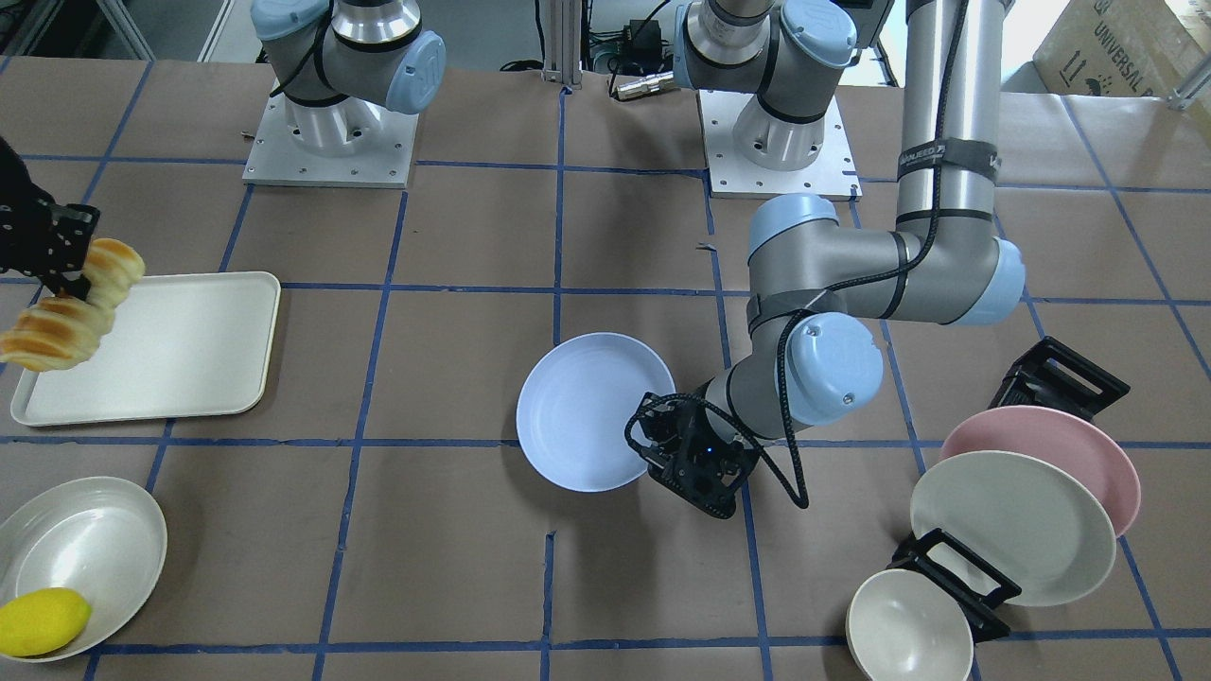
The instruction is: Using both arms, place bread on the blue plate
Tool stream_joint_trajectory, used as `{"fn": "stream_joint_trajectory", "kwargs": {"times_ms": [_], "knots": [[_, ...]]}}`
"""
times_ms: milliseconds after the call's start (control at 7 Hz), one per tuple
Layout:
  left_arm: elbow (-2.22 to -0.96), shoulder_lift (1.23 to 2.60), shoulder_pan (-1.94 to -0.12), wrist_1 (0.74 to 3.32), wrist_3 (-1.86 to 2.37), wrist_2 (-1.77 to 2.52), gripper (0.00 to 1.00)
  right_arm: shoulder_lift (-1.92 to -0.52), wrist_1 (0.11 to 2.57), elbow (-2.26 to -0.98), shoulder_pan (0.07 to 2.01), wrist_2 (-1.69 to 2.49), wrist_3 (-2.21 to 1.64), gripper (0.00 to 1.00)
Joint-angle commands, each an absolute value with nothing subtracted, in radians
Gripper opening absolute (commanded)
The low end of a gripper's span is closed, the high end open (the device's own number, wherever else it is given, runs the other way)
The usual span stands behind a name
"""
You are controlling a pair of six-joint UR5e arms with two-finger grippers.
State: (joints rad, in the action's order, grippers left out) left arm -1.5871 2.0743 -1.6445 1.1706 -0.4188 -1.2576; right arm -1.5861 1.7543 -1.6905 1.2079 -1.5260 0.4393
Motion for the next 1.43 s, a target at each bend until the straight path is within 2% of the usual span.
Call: {"fn": "stream_joint_trajectory", "kwargs": {"times_ms": [0,143,286,429,571,714,1000,1286], "knots": [[-1.569,2.144,-1.660,1.085,-0.396,-1.134,0.13,-1.539,1.727,-1.660,1.374,-1.505,0.301,0.02],[-1.569,2.169,-1.664,1.047,-0.376,-1.132,0.15,-1.511,1.730,-1.660,1.450,-1.496,0.193,0.02],[-1.571,2.172,-1.661,1.016,-0.379,-1.132,0.43,-1.479,1.744,-1.661,1.519,-1.490,0.107,0.02],[-1.569,2.174,-1.661,0.965,-0.368,-1.134,0.83,-1.424,1.808,-1.663,1.570,-1.494,-0.002,0.02],[-1.551,2.152,-1.651,0.971,-0.370,-1.140,1.00,-1.373,1.878,-1.664,1.627,-1.508,-0.093,0.02],[-1.505,2.125,-1.614,1.051,-0.370,-1.167,1.00,-1.336,1.919,-1.670,1.681,-1.508,-0.147,0.02],[-1.433,1.940,-1.582,1.384,-0.371,-1.411,1.00,-1.190,2.052,-1.658,1.748,-1.491,-0.251,0.02],[-1.424,1.783,-1.582,1.516,-0.370,-1.618,1.00,-1.100,2.092,-1.643,1.824,-1.482,-0.273,0.03]]}}
